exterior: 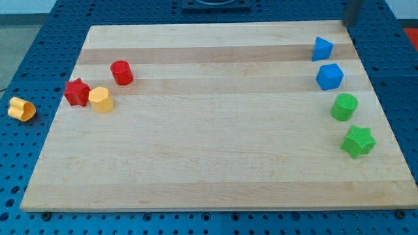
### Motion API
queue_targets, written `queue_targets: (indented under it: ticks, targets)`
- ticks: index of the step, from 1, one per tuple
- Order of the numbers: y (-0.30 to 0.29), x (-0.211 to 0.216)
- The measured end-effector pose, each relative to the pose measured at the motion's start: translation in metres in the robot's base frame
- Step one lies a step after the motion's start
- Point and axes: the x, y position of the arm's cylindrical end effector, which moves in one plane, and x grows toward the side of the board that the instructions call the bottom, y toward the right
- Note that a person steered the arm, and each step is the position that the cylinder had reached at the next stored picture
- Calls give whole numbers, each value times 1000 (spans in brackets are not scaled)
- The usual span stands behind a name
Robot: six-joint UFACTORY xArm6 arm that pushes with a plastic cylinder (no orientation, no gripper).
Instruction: Push the triangle right beside the hexagon
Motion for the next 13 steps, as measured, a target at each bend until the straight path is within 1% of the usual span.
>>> queue_targets:
  ticks: [1,2,3,4,5,6,7,8,9,10,11,12,13]
  targets:
    - [-24,40]
    - [-125,91]
    - [-214,122]
    - [-261,147]
    - [-182,138]
    - [-196,184]
    - [-295,198]
    - [-312,198]
    - [-203,198]
    - [-187,166]
    - [-273,154]
    - [-380,194]
    - [-311,200]
